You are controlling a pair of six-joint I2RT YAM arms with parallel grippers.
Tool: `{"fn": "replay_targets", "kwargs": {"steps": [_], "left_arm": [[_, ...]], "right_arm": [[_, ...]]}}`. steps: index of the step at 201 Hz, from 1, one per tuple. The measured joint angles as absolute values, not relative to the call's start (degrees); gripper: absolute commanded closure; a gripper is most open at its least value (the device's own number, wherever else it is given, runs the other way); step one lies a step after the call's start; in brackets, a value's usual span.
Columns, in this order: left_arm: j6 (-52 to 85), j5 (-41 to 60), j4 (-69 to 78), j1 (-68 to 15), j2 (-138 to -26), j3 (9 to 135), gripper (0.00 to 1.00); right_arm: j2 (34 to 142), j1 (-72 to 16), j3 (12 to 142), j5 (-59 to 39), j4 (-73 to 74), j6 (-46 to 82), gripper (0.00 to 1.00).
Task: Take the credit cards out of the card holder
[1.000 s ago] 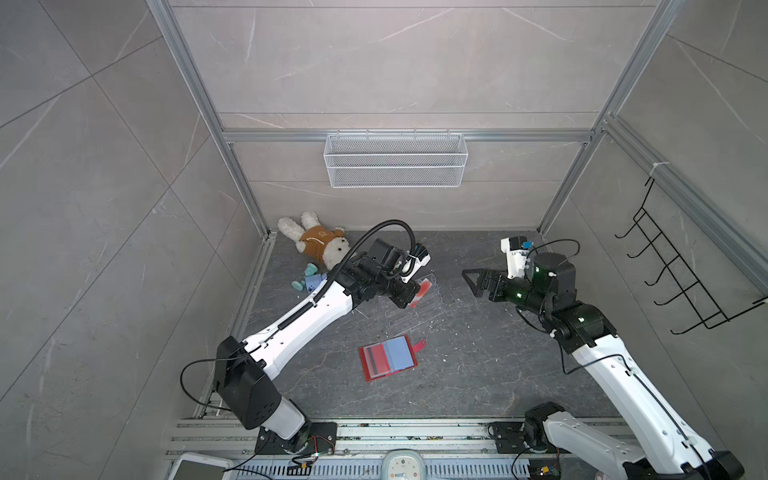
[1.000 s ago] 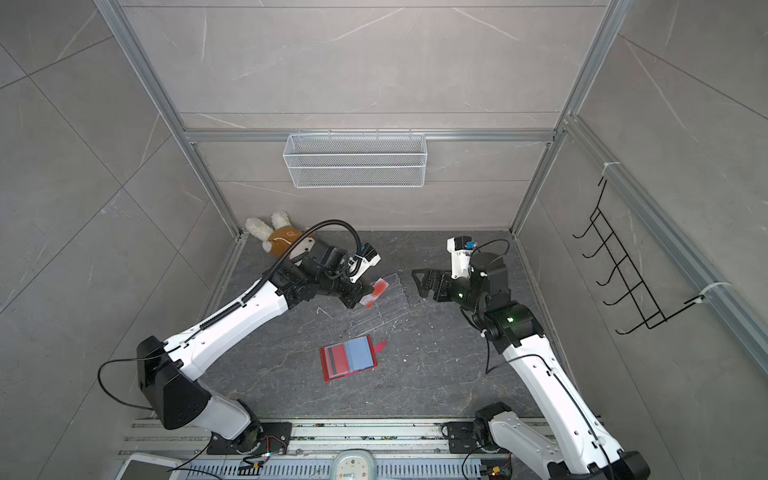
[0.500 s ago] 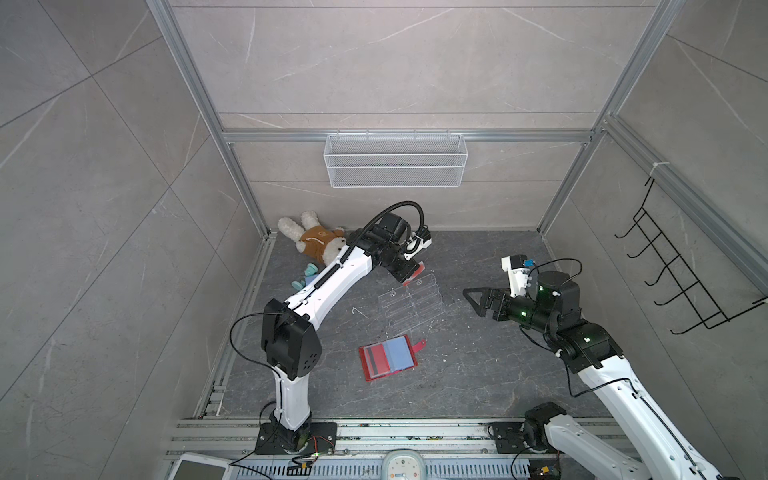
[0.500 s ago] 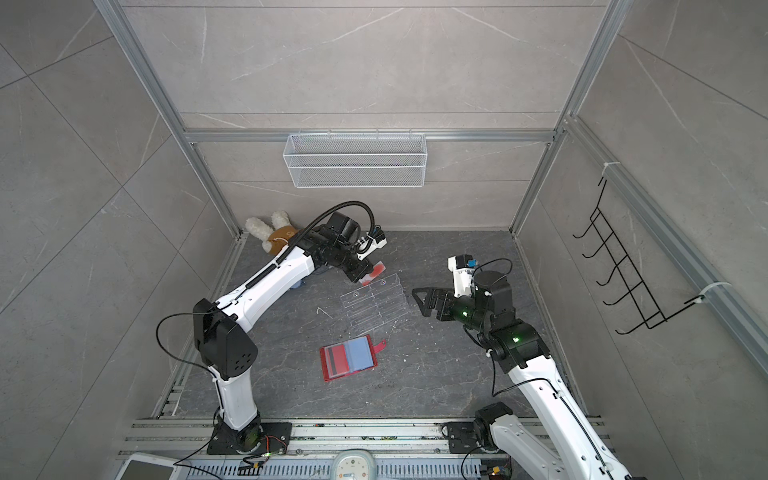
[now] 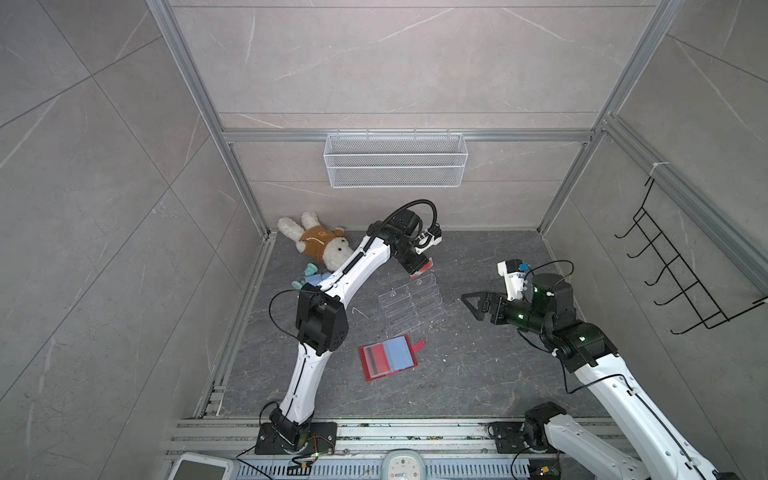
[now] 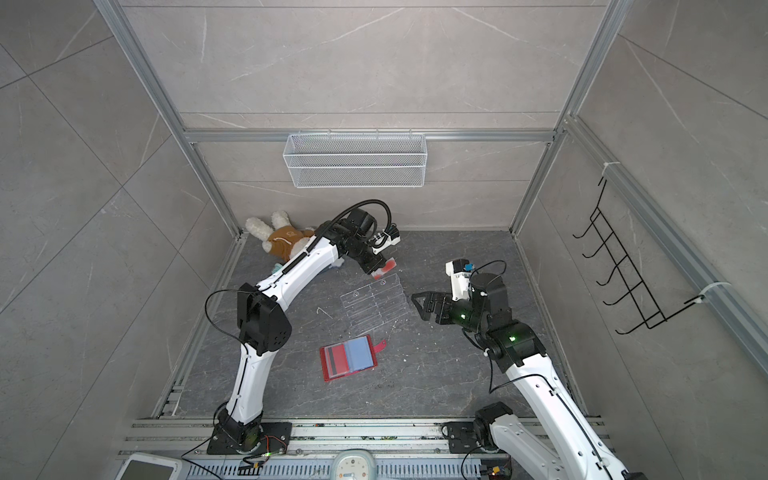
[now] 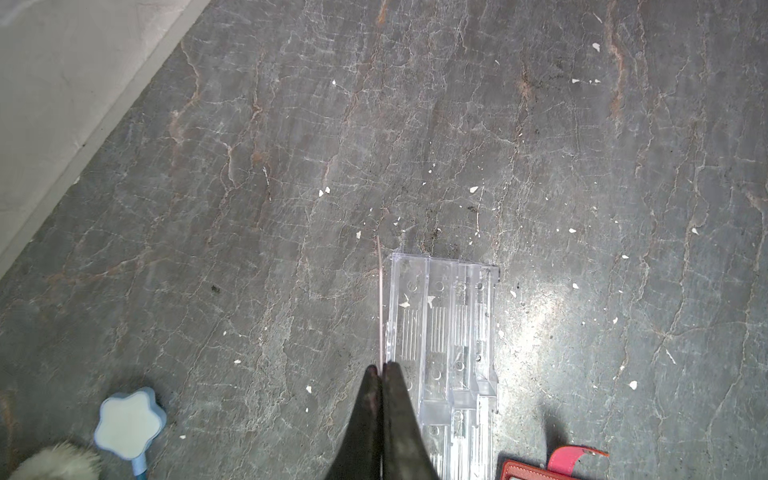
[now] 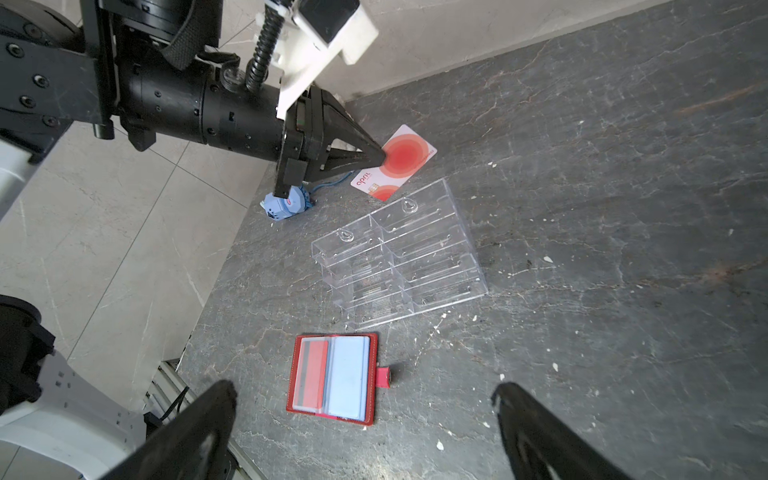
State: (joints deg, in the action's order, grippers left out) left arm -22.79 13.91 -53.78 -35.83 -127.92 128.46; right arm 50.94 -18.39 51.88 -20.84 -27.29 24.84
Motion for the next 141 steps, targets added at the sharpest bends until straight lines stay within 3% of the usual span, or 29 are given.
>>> {"fn": "replay_targets", "kwargs": {"steps": [141], "left_arm": [[-24.6, 15.9, -55.6, -35.8, -128.2, 128.4, 1.0]], "right_arm": [[52.8, -18.4, 50.9, -20.8, -27.4, 24.4, 0.0]]}}
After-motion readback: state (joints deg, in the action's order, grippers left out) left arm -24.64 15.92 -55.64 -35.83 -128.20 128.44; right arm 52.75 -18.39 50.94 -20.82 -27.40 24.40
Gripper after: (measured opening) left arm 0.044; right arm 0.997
